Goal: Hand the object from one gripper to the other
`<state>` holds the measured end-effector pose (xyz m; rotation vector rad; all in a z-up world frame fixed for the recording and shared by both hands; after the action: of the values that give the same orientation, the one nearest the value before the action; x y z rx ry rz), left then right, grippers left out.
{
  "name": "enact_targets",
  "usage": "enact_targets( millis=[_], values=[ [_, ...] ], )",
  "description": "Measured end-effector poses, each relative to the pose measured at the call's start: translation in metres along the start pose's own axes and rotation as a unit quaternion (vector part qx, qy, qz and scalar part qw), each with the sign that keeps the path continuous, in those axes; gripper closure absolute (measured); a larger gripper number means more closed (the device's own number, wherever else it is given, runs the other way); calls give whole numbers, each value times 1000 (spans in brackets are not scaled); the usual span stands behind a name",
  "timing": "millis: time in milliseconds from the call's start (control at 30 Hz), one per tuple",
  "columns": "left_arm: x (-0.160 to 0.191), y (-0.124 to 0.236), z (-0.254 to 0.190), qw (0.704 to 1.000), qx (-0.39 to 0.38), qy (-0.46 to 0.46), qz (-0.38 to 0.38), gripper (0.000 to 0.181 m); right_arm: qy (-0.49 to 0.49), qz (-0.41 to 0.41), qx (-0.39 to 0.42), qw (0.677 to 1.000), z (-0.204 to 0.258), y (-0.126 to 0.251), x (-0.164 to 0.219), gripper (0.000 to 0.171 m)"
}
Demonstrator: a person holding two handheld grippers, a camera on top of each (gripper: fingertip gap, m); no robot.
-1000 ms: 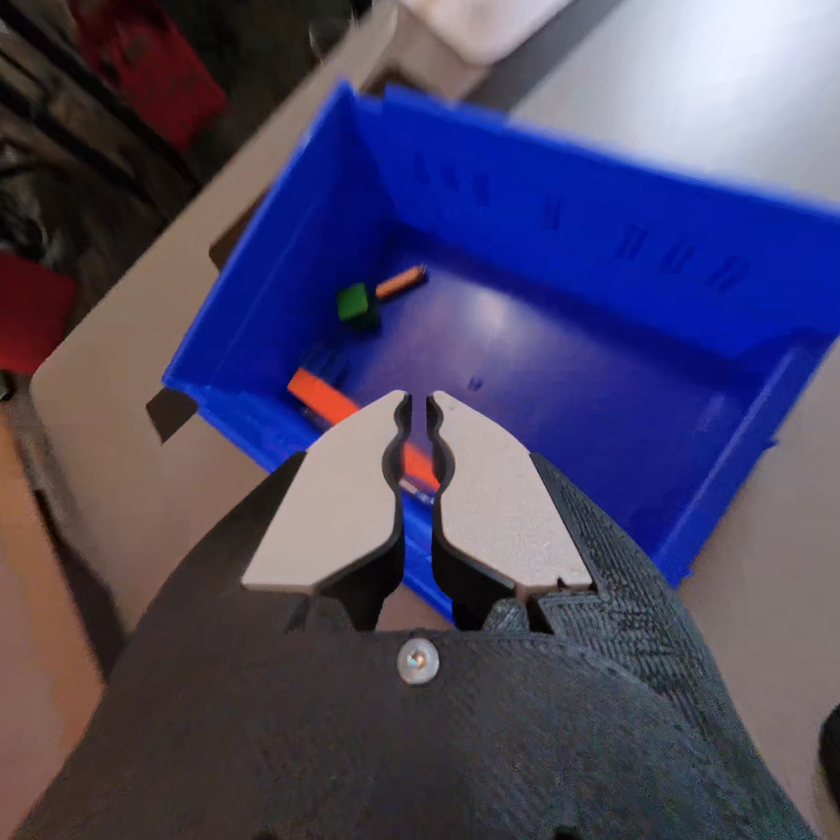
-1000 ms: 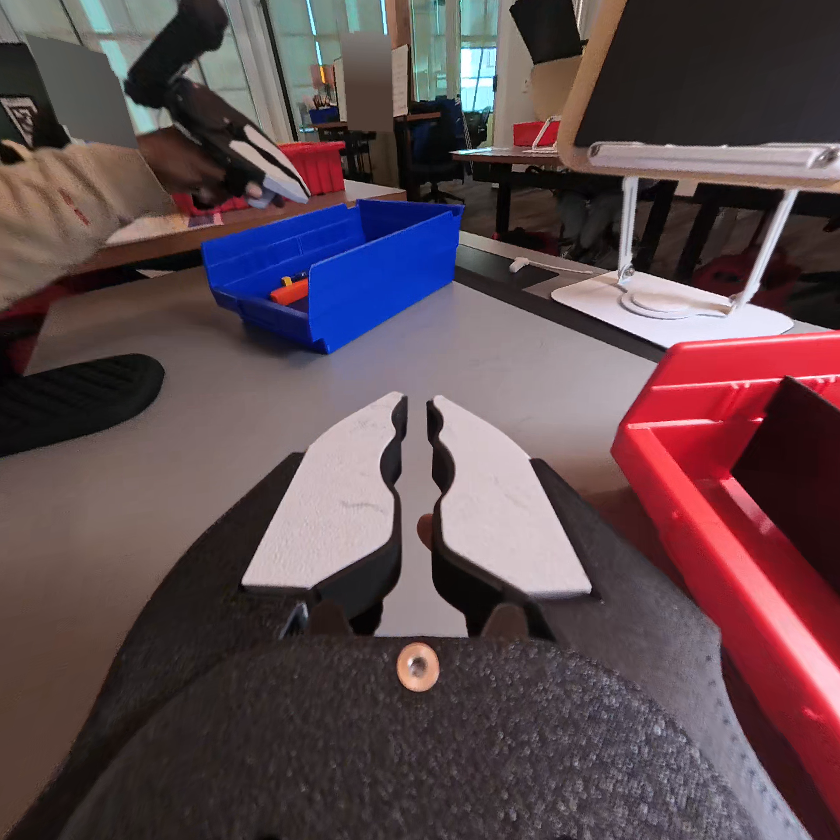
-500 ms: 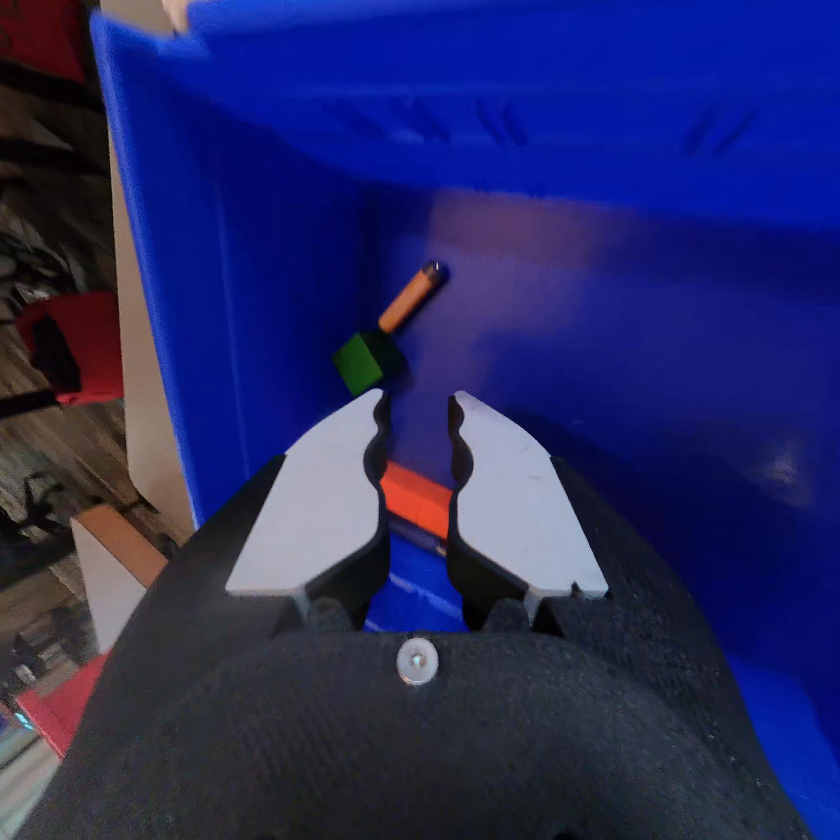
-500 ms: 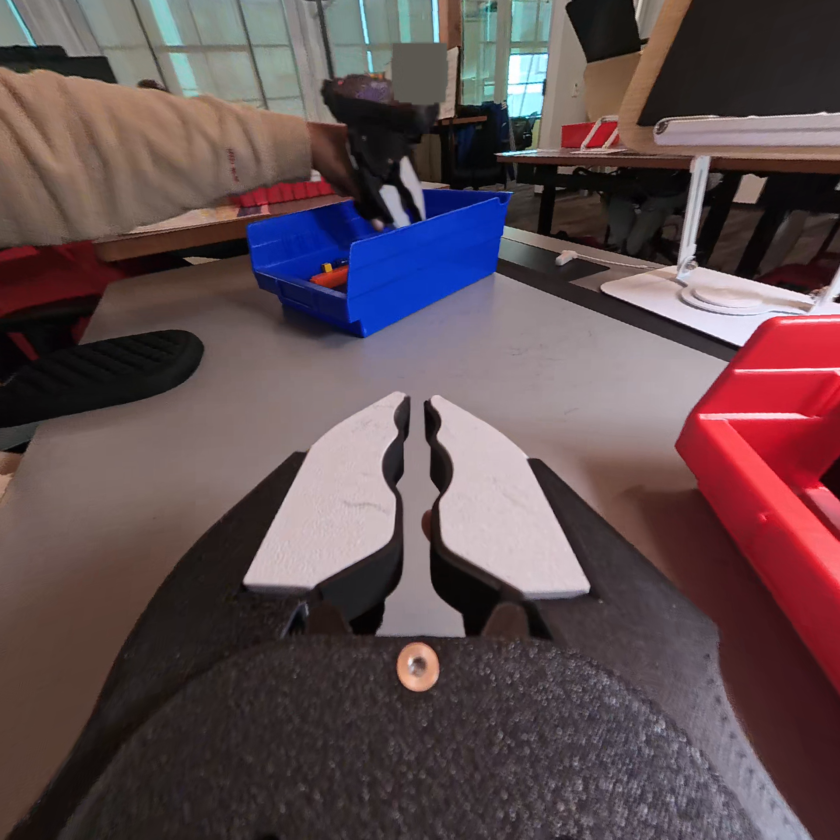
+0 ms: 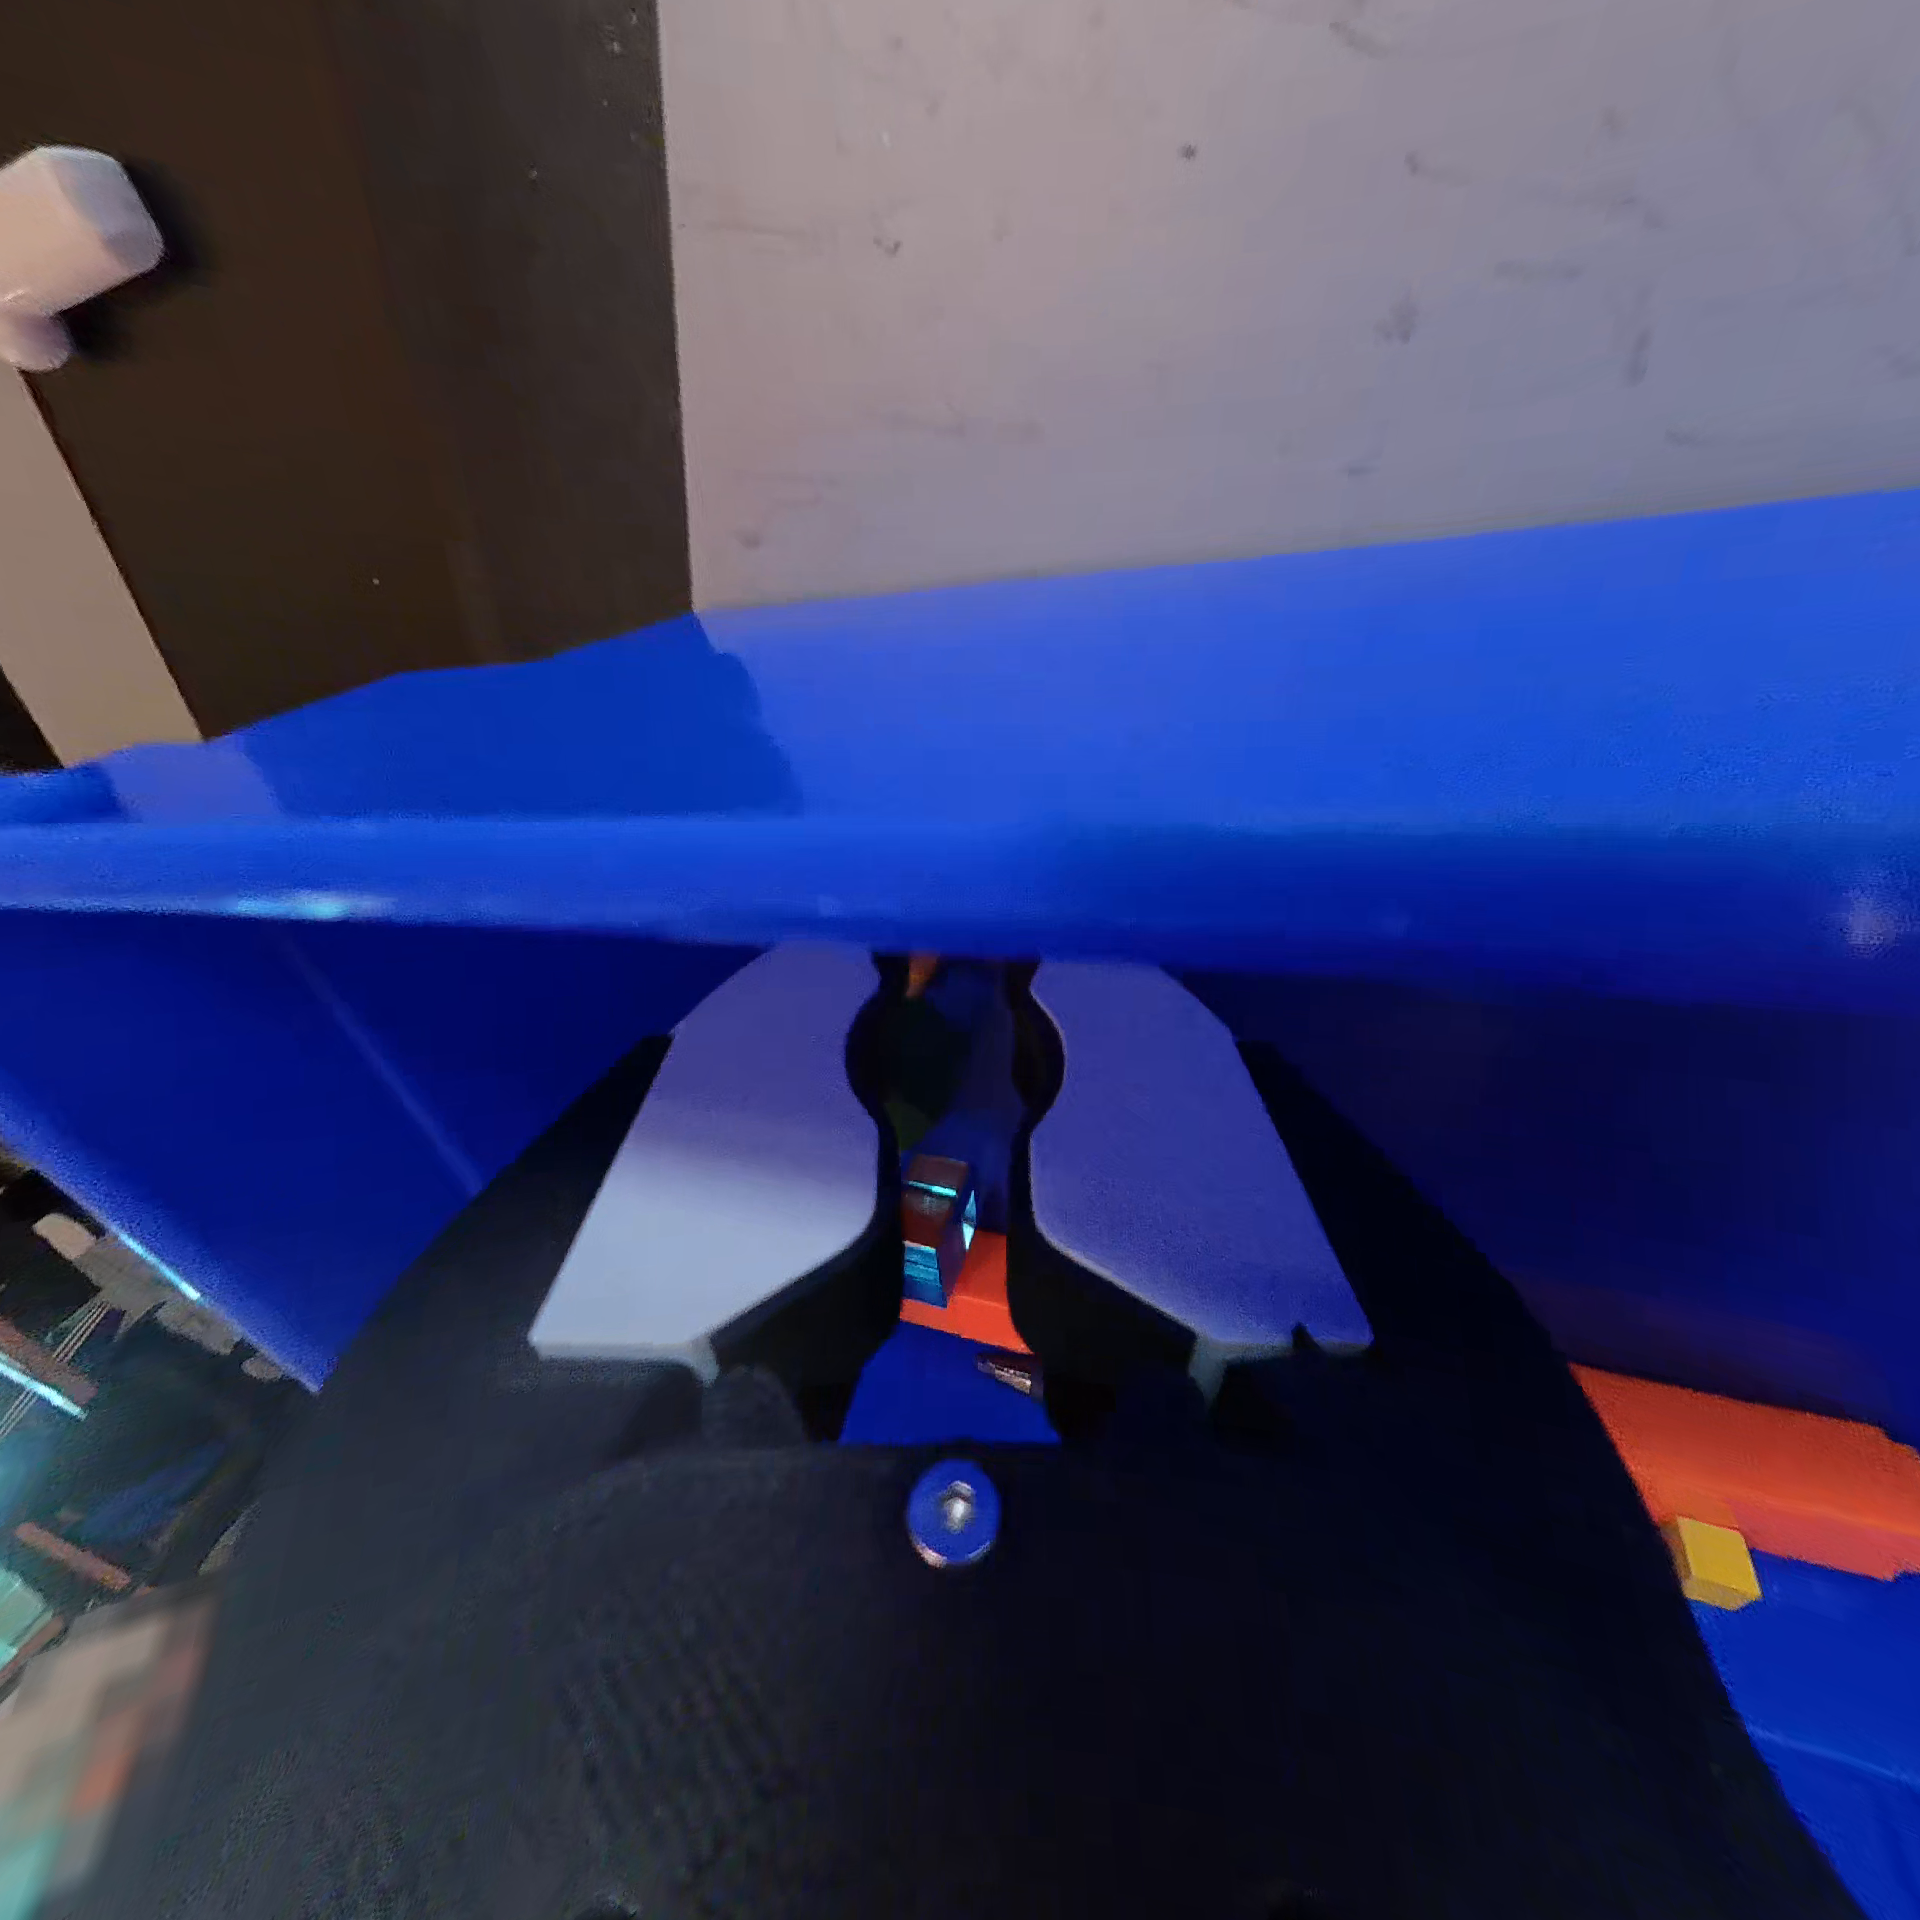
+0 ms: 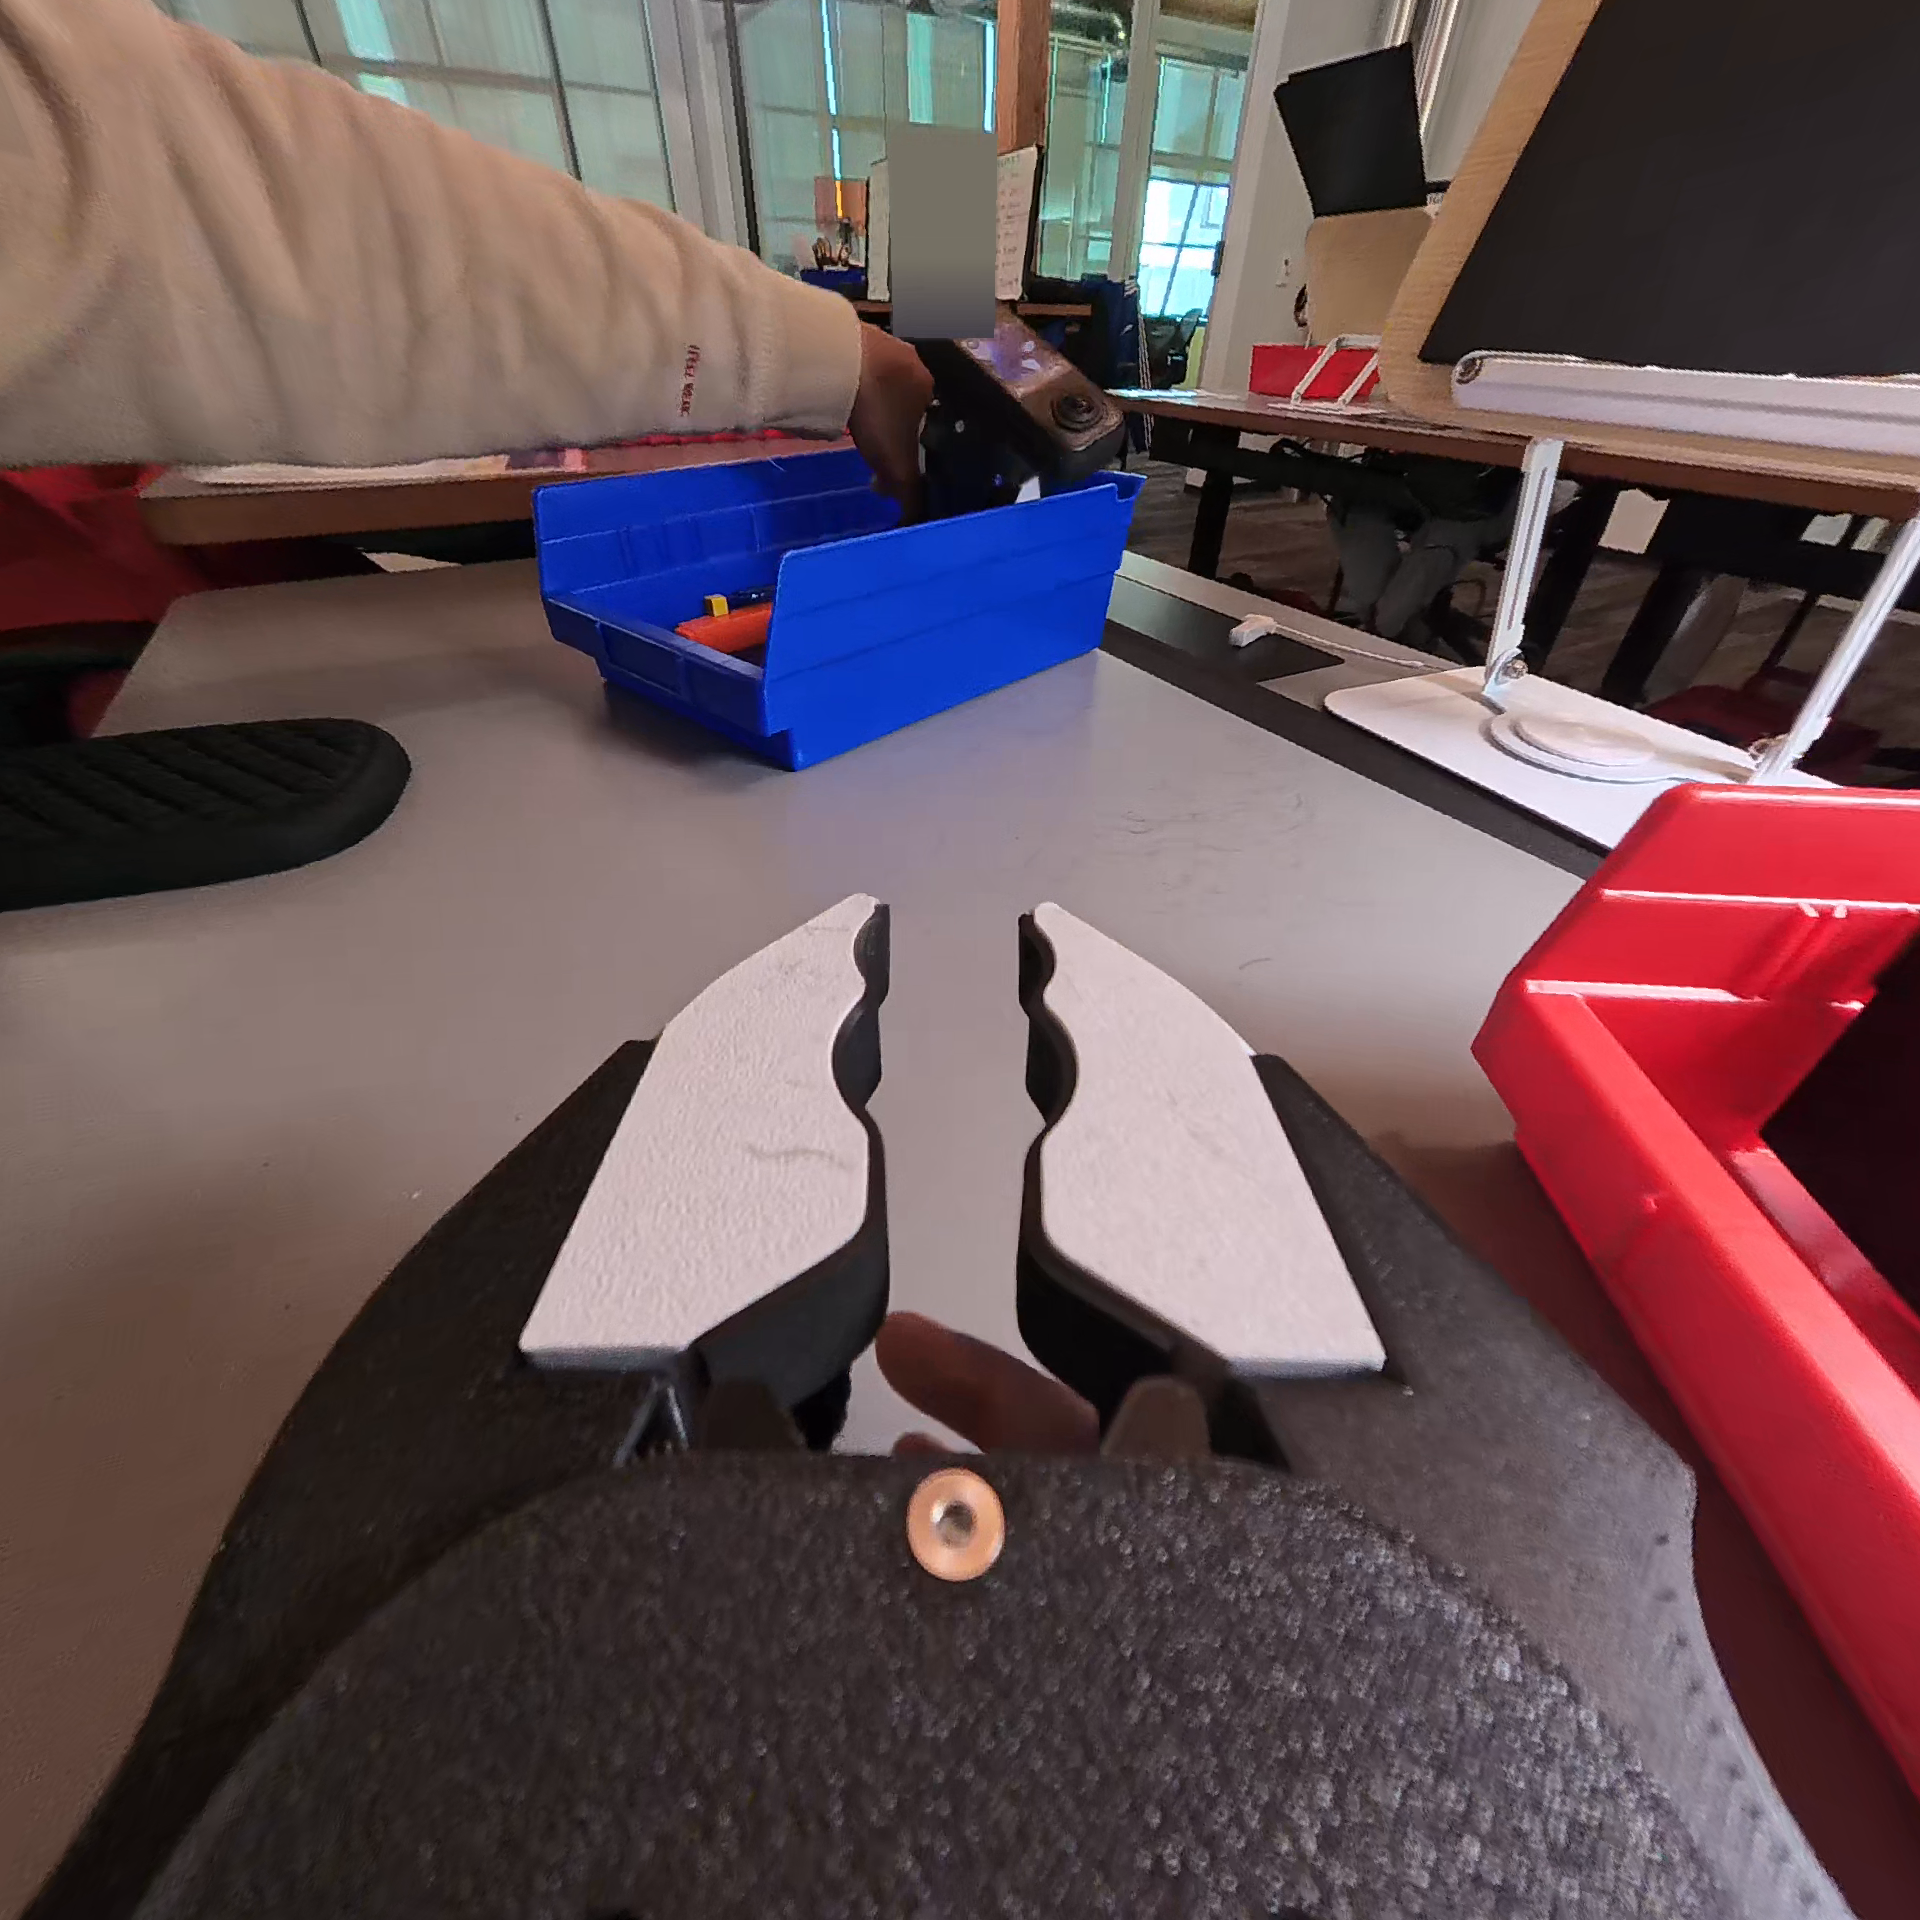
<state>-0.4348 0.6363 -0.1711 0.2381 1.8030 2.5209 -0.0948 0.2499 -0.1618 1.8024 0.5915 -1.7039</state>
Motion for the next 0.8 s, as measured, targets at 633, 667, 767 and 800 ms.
enact_targets(
  millis=[633, 667, 767, 800],
  values=[
    [10, 133, -78, 887, 73, 226, -396, 171, 42, 23, 4, 999, 10, -5, -3, 134],
    [2, 145, -96, 860, 110, 227, -444, 171, 52, 22, 7, 998, 13, -7, -4, 134],
    [-33, 161, -156, 771, 227, 227, -550, 170, 104, 22, 14, 994, 25, -17, -11, 133],
    [-47, 160, -175, 742, 263, 229, -572, 170, 129, 21, 15, 991, 31, -22, -16, 131]
  ],
)
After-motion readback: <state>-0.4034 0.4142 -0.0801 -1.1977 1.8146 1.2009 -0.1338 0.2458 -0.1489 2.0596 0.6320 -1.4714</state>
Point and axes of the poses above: each gripper's, where its closed fingertips meet, y back along the fingers, x out of its underside, z = x × y across the jaws, the point moved 10 cm from there along y, back along the fingers, and after that the axes turned 1 degree about z, right-handed, at the moved point
